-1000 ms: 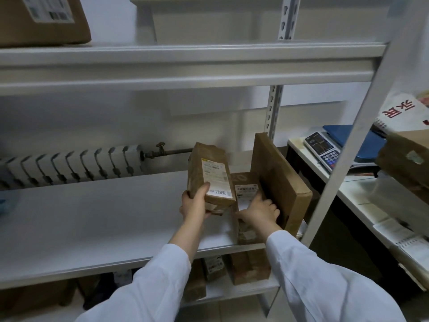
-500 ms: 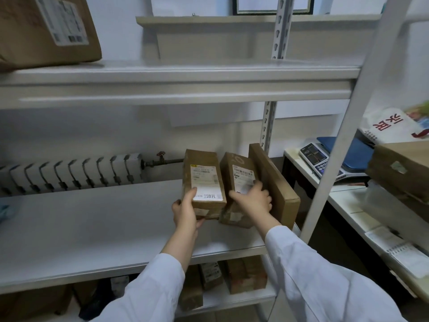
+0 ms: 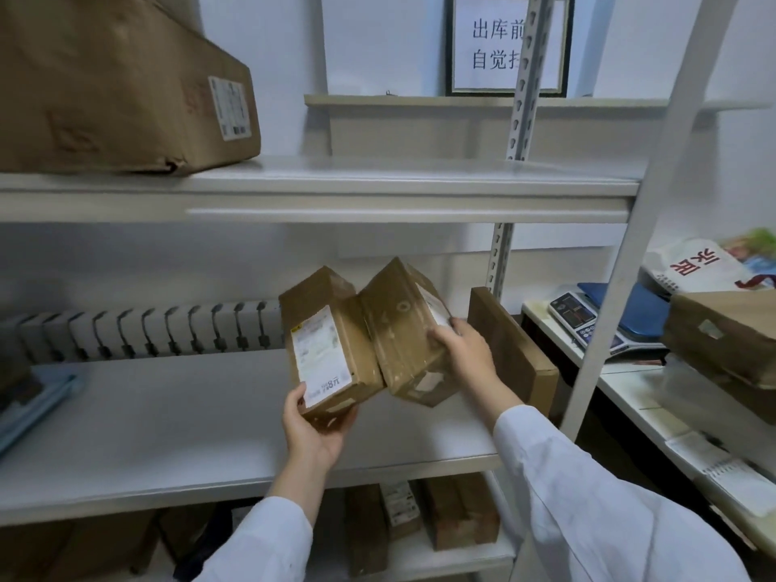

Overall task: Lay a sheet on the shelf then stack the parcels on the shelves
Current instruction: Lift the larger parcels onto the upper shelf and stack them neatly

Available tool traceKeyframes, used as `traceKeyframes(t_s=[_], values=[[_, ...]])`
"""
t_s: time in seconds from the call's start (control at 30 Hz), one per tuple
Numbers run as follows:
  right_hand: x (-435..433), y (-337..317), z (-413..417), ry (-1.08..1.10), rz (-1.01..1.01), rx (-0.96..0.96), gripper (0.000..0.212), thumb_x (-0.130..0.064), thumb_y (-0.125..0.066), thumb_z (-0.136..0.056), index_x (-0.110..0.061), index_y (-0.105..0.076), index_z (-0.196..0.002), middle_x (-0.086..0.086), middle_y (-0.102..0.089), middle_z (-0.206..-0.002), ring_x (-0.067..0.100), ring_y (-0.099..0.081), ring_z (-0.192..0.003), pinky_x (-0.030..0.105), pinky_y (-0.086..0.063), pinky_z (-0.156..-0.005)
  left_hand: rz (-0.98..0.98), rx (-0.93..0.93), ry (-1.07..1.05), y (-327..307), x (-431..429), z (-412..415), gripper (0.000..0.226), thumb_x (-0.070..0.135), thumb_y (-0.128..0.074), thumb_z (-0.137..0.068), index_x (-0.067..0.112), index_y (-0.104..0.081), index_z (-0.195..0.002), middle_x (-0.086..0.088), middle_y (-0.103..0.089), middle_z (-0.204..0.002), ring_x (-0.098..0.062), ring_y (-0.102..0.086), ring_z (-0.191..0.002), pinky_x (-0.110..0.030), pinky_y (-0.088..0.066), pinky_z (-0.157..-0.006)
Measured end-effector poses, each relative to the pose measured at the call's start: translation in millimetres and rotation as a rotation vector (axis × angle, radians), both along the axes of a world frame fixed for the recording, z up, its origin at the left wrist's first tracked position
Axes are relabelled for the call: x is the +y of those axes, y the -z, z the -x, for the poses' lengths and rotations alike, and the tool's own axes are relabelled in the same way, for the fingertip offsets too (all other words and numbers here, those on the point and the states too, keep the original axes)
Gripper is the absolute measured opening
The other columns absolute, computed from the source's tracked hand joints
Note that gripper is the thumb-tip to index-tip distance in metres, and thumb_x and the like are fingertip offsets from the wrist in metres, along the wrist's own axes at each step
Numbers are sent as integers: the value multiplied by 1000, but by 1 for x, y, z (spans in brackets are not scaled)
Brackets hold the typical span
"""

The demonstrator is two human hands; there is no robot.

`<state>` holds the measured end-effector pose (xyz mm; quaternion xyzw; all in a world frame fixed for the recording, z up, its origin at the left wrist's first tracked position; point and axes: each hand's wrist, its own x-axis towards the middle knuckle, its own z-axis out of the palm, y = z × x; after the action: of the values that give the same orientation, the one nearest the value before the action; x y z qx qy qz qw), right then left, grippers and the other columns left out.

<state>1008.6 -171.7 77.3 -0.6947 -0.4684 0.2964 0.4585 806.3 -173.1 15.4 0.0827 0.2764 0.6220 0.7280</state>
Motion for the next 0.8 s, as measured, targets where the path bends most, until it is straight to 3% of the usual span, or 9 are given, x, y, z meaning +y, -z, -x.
traceKeyframes(t_s=[0.1, 0.2, 0.27, 0.33, 0.4, 0.57, 0.67, 0.8], values=[[-19, -21, 25, -93, -81, -24, 75, -63, -50, -49, -21, -62, -110, 2, -63, -106, 23, -58, -100, 32, -47, -80, -78, -92, 106, 3, -13, 33, 55, 25, -62, -64, 16, -56, -118, -19, -62, -114, -38, -57, -106, -53, -48, -89], [-36, -40, 46, -176, -150, -44, 81, -48, -57, -59, -20, -52, -134, 2, -54, -120, 19, -52, -111, 31, -44, -88, -122, -32, 194, 10, -27, 63, 91, 21, -88, -23, 15, -59, -110, -19, -68, -101, -38, -58, -99, -58, -45, -86], [-46, -50, 57, -232, -194, -97, 85, -48, -60, -57, -17, -50, -136, 2, -54, -122, 17, -52, -111, 30, -42, -90, -176, 21, 248, 15, -35, 82, 97, 16, -90, -11, 15, -62, -104, -15, -72, -90, -33, -65, -89, -60, -48, -79], [-49, -58, 65, -268, -233, -158, 92, -57, -58, -52, -20, -51, -136, 4, -57, -126, 19, -53, -117, 37, -43, -101, -206, 63, 310, 16, -45, 98, 93, 8, -90, -10, 13, -64, -98, -15, -73, -88, -31, -71, -77, -58, -50, -74], [-52, -67, 73, -306, -243, -188, 93, -59, -59, -50, -24, -51, -136, 4, -56, -130, 20, -52, -121, 44, -40, -105, -237, 112, 358, 12, -55, 111, 95, 1, -89, -11, 11, -63, -102, -17, -73, -92, -31, -72, -77, -52, -53, -73], [-65, -94, 91, -330, -270, -143, 85, -57, -62, -46, -28, -61, -126, -1, -60, -126, 20, -57, -114, 42, -45, -102, -282, 289, 350, -9, -67, 137, 99, -1, -87, -15, 13, -59, -109, -13, -73, -99, -28, -70, -85, -40, -50, -80], [-71, -103, 97, -349, -273, -153, 83, -59, -61, -46, -29, -61, -124, -1, -61, -124, 19, -58, -111, 41, -47, -99, -301, 340, 313, -22, -70, 152, 86, -2, -75, -29, 15, -57, -111, -8, -74, -93, -25, -68, -84, -36, -53, -74], [-76, -110, 109, -354, -275, -200, 76, -56, -62, -52, -32, -61, -124, 0, -62, -124, 19, -59, -107, 38, -48, -94, -295, 322, 270, -34, -73, 171, 89, -1, -72, -32, 13, -53, -118, -8, -74, -91, -23, -67, -81, -34, -57, -67]])
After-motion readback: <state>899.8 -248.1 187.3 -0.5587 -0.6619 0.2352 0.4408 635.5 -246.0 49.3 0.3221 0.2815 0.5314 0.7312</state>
